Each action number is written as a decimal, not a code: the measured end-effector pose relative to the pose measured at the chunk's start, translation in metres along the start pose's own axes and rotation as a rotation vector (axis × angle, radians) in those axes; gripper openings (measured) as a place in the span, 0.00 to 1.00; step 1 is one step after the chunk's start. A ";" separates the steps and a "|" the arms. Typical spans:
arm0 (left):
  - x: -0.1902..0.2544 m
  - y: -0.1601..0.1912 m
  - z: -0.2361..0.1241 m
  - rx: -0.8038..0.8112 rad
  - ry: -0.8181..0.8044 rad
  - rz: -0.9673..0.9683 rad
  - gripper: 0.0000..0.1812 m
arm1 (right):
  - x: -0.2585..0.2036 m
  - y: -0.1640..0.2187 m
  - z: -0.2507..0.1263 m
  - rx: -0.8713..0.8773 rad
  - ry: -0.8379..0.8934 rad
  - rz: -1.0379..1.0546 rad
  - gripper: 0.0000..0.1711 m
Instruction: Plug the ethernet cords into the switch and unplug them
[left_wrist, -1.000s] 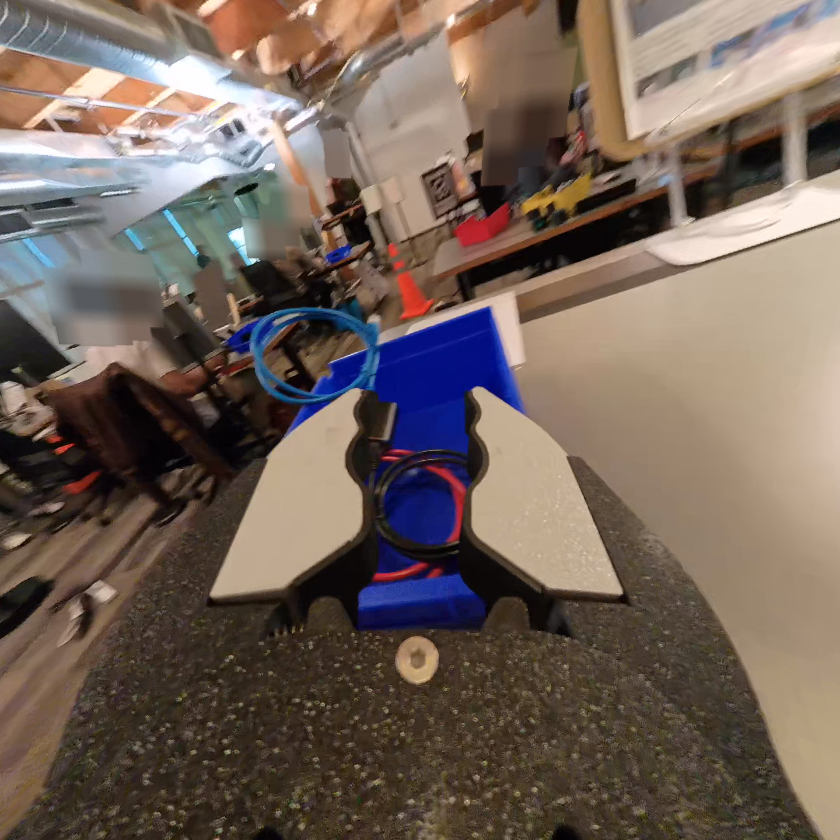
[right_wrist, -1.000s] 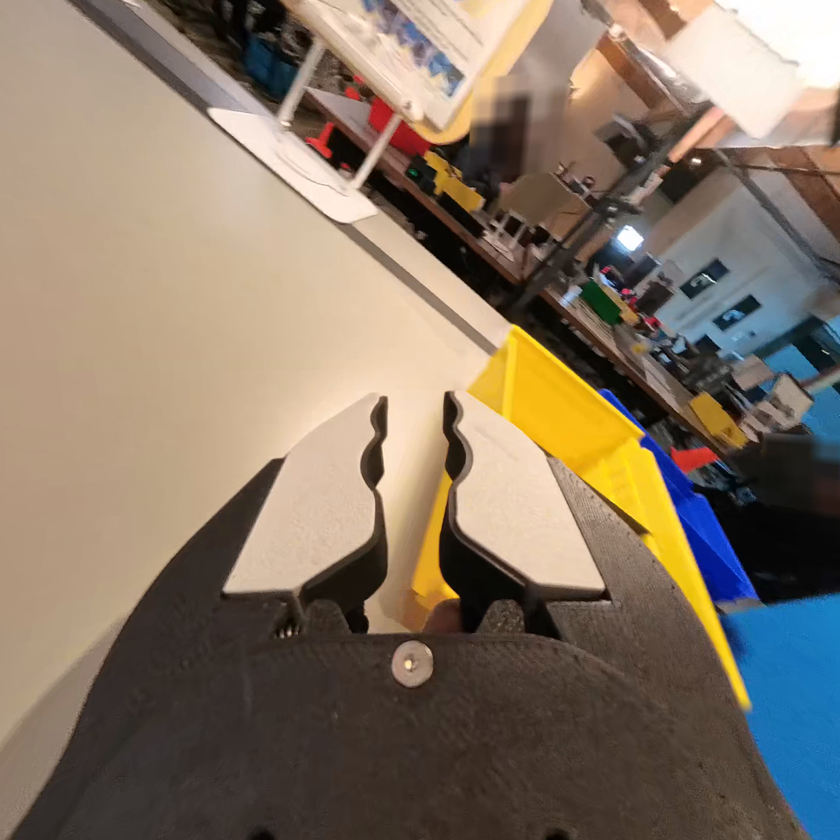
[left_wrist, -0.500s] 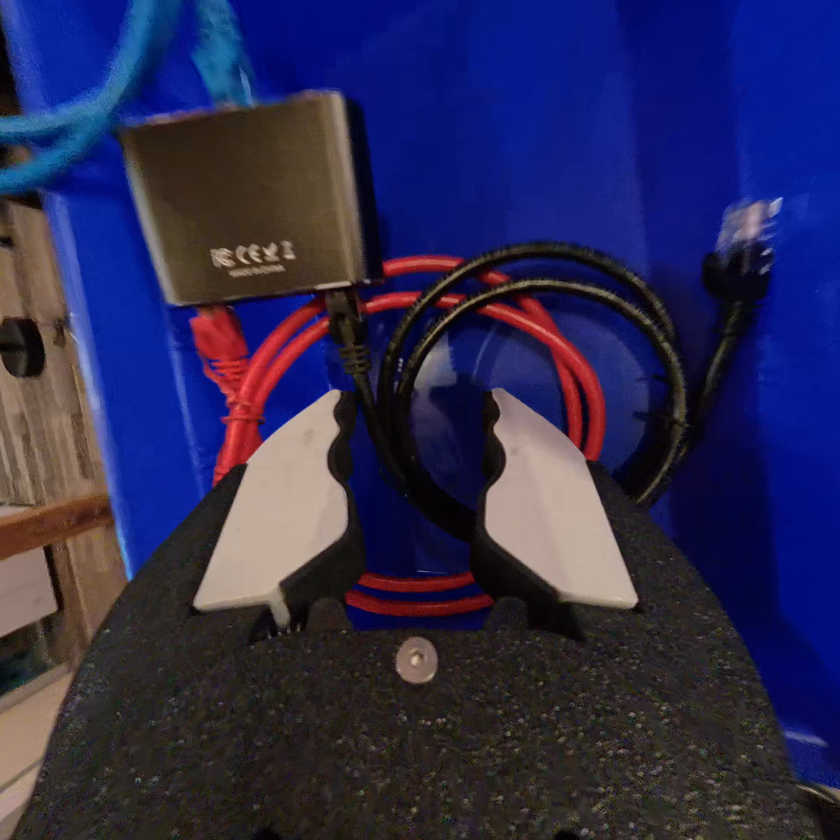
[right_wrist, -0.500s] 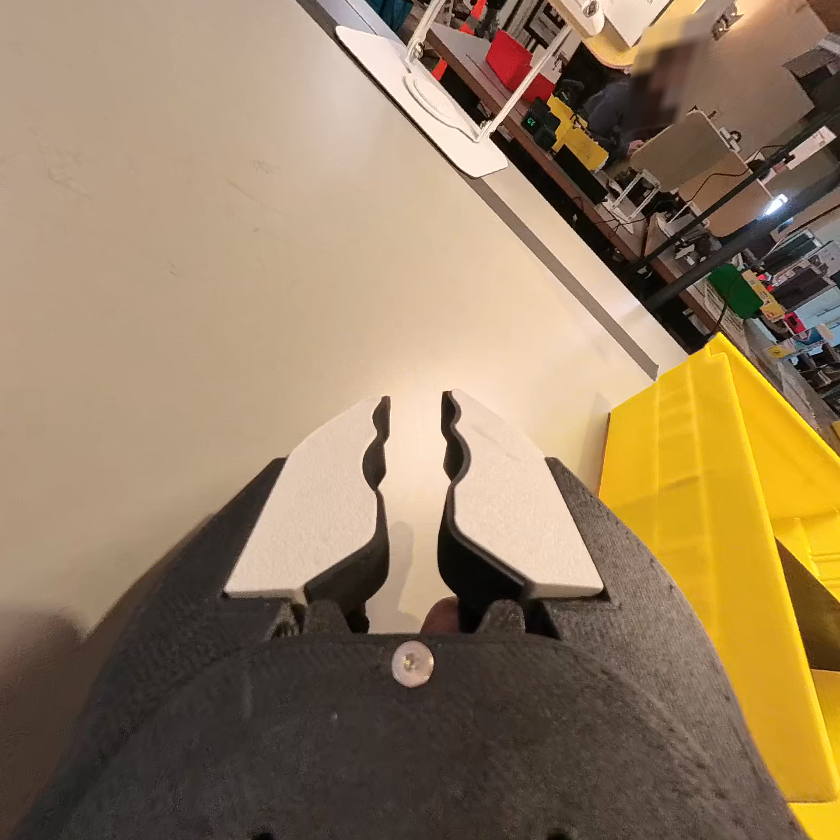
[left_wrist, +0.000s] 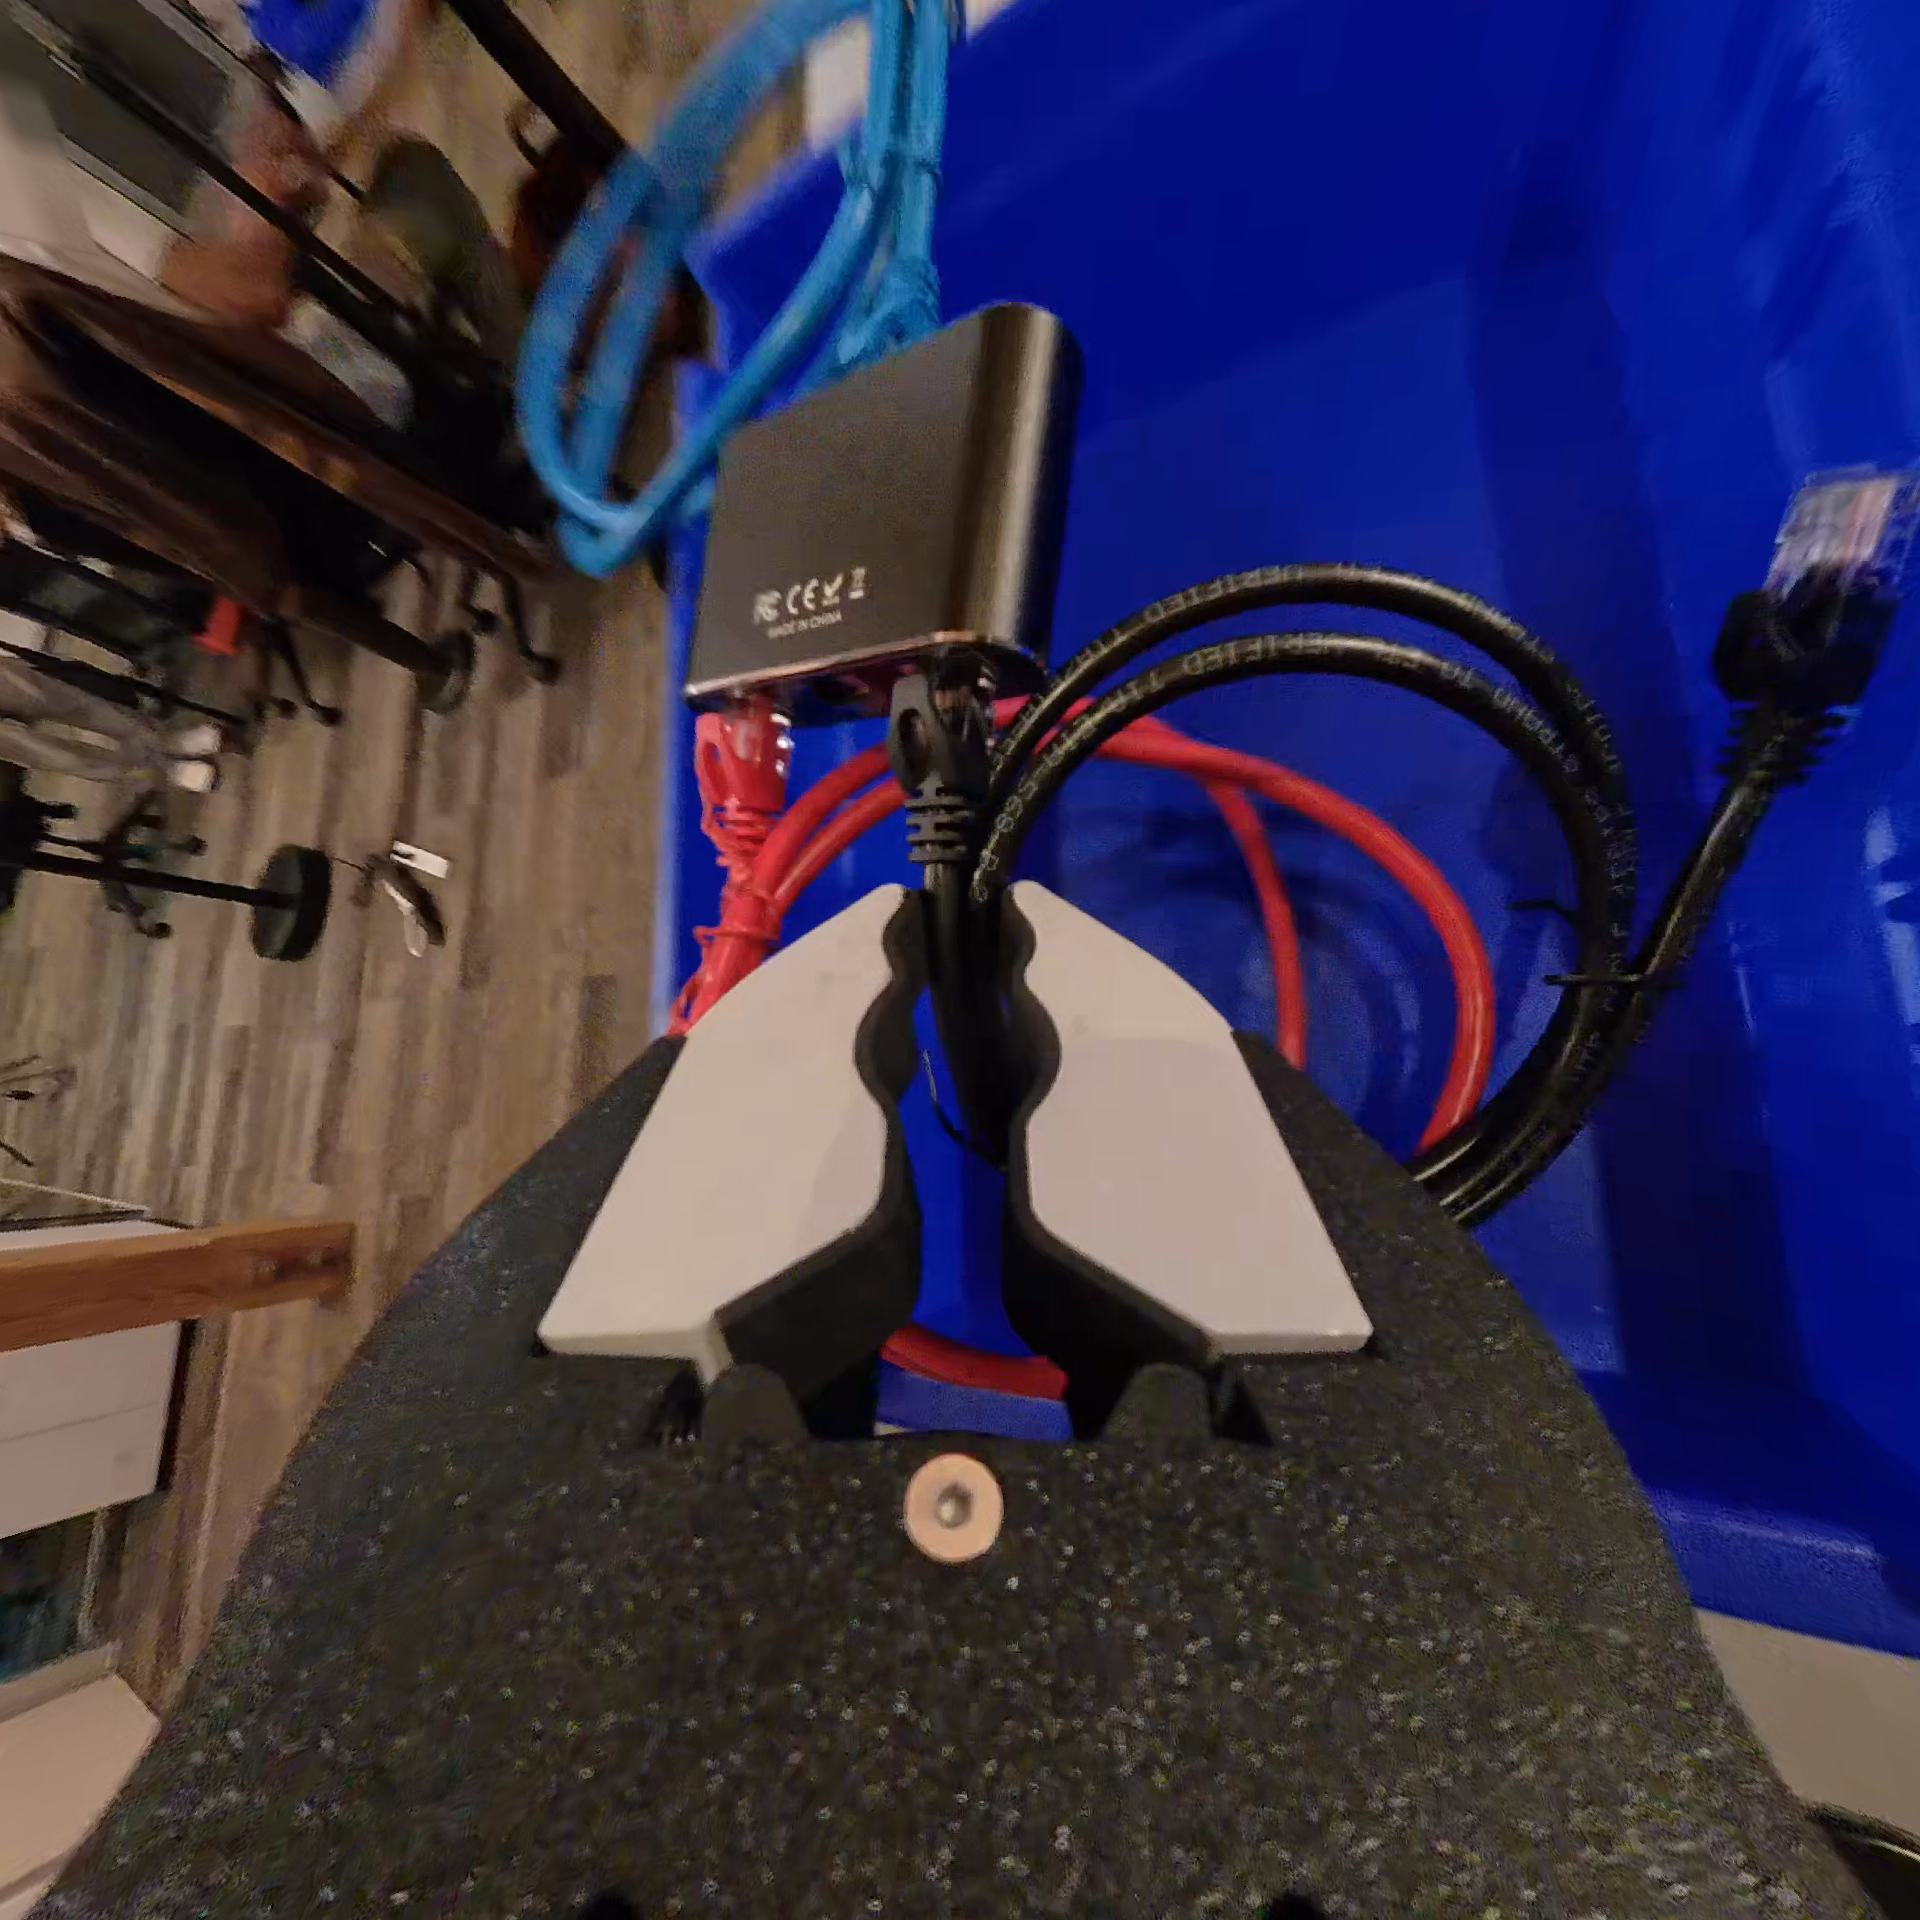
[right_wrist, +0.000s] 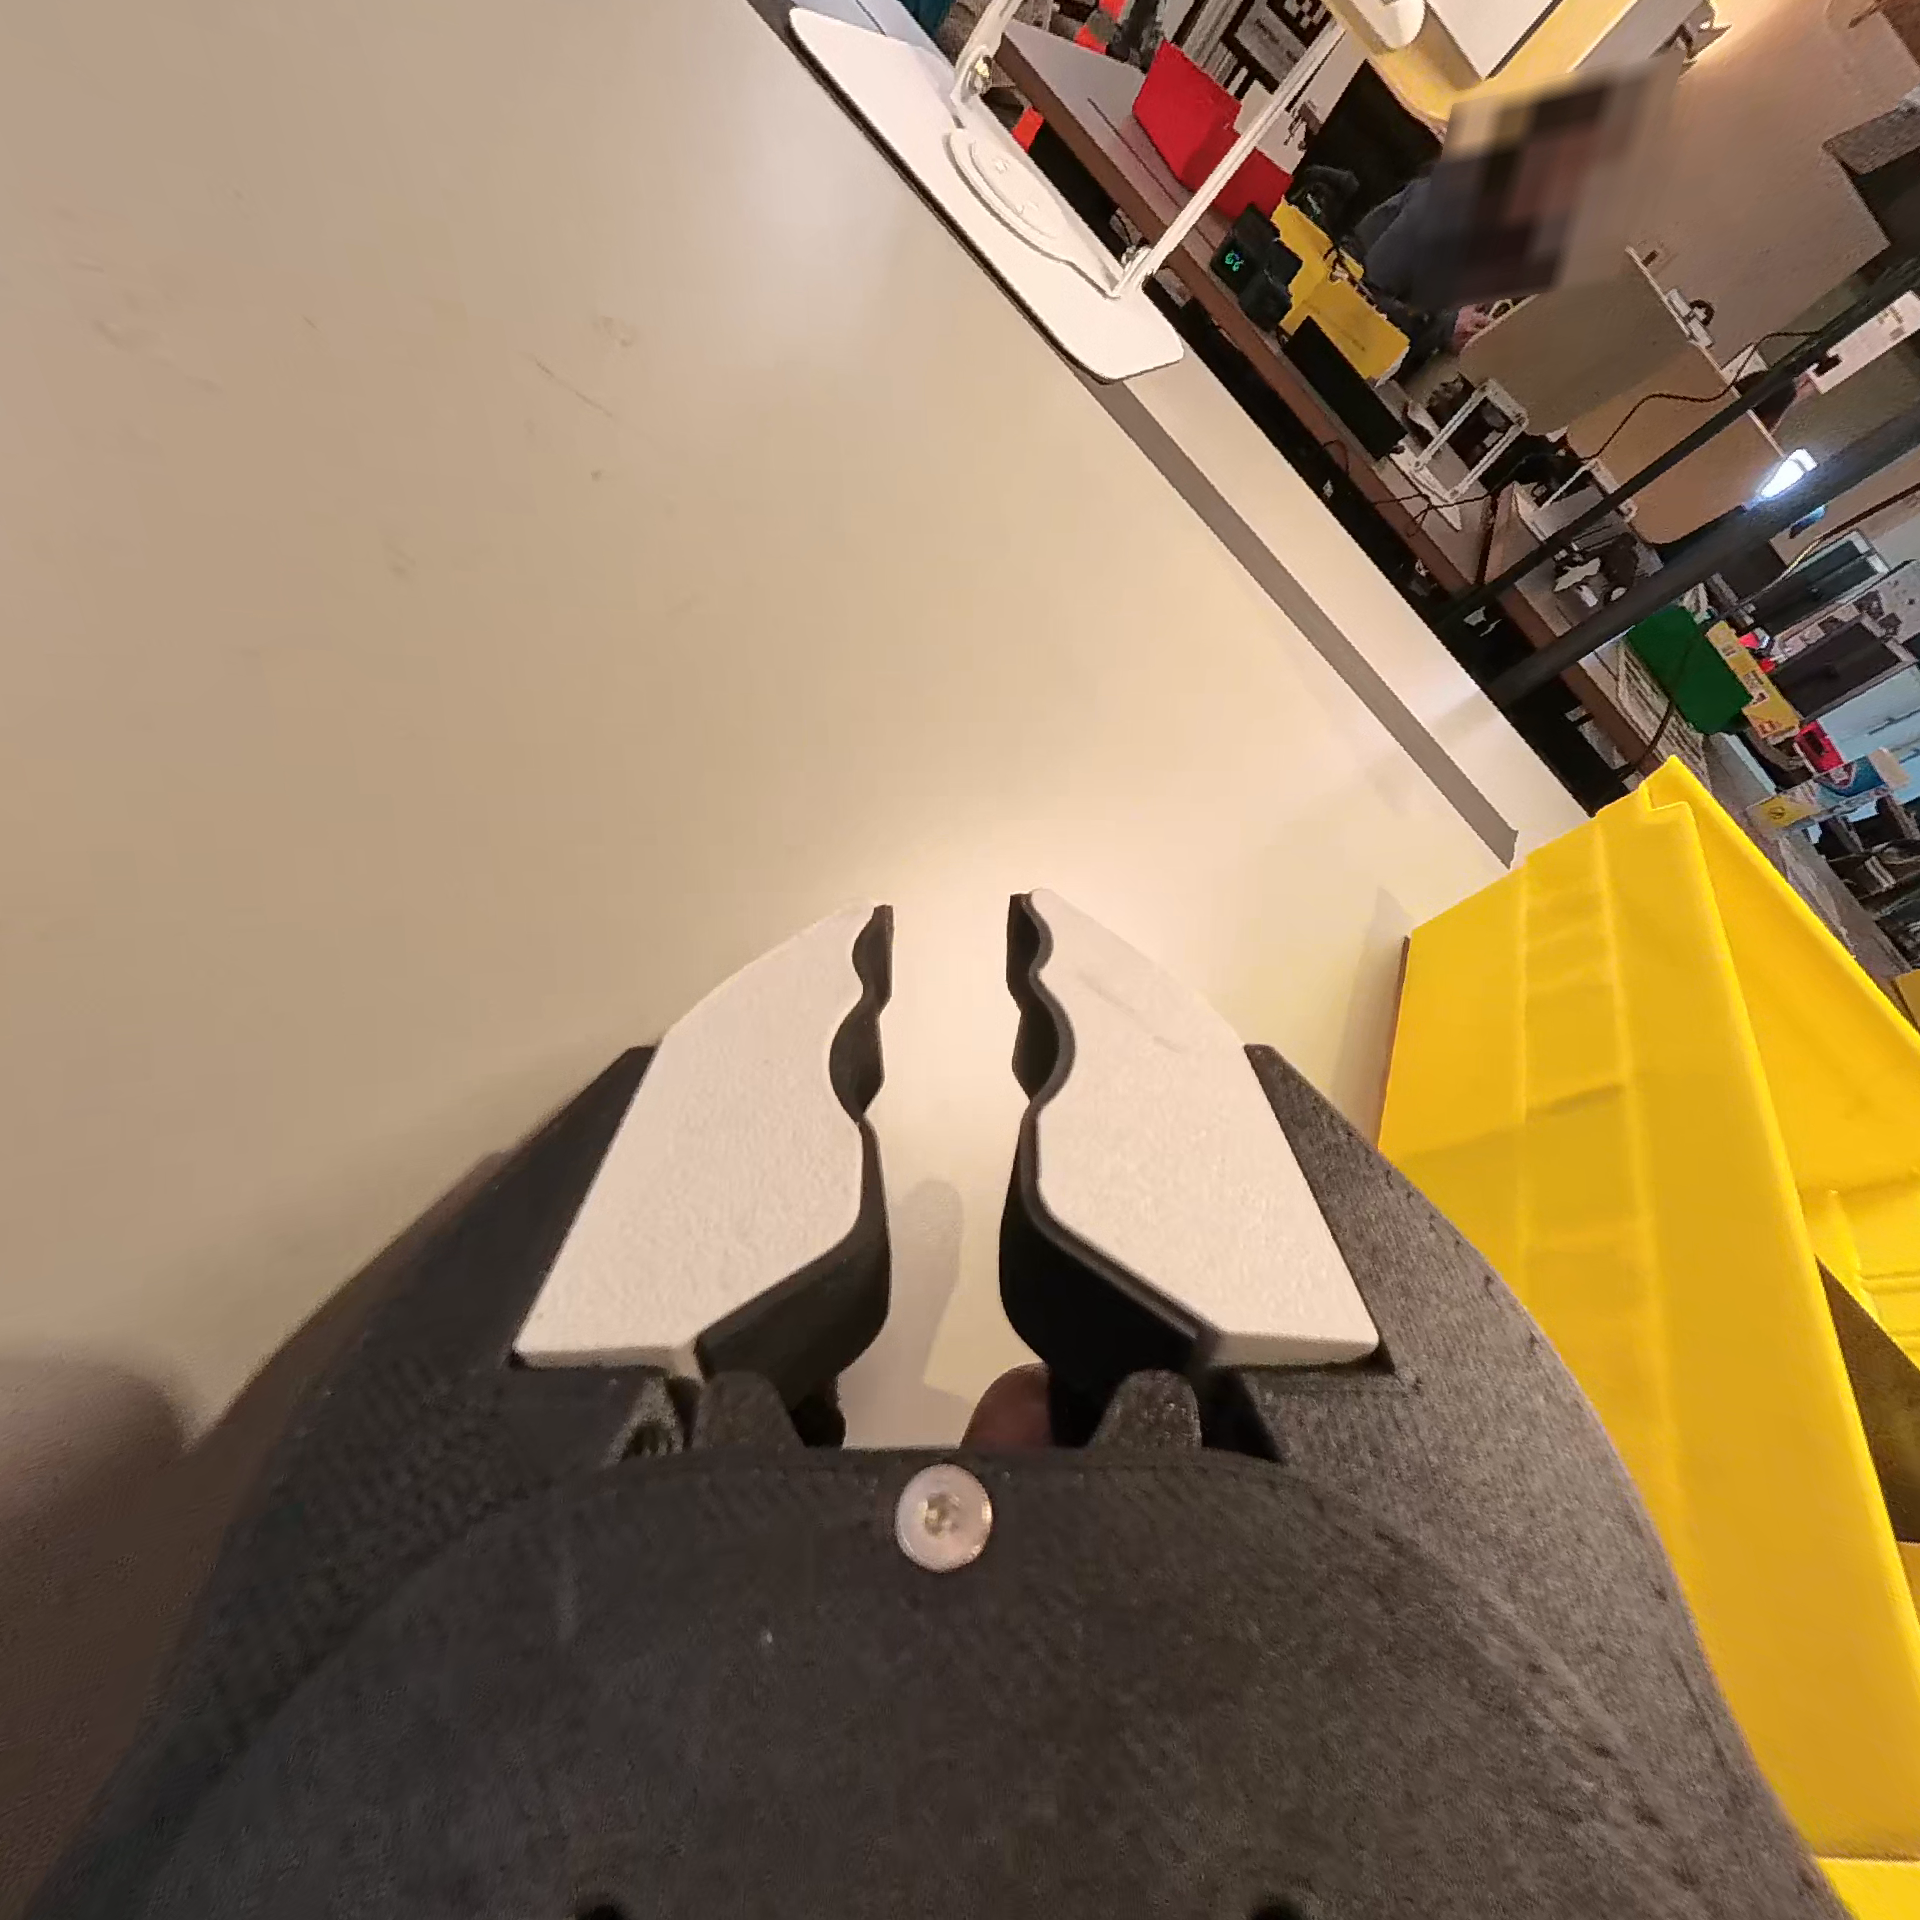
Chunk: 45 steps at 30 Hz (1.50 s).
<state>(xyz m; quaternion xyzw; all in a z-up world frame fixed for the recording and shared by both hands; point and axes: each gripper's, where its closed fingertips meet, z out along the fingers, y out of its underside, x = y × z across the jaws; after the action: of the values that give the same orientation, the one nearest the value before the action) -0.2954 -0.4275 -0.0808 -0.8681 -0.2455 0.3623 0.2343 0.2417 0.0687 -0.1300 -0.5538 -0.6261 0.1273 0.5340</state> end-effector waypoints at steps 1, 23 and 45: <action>-0.006 -0.009 -0.011 0.035 -0.029 0.001 0.08 | 0.000 0.000 0.000 -0.001 0.000 0.000 0.12; 0.331 -0.242 -0.238 1.042 0.336 0.683 0.08 | -0.030 -0.049 -0.007 0.179 0.052 -0.310 0.13; 0.400 -0.217 -0.160 1.087 0.277 0.704 0.08 | -0.016 -0.176 0.090 0.279 0.592 -0.938 0.27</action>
<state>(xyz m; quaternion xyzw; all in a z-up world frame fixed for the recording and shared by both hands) 0.0149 -0.0587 -0.0597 -0.6933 0.3032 0.3746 0.5358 0.0679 0.0320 -0.0414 -0.1532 -0.6060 -0.2023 0.7539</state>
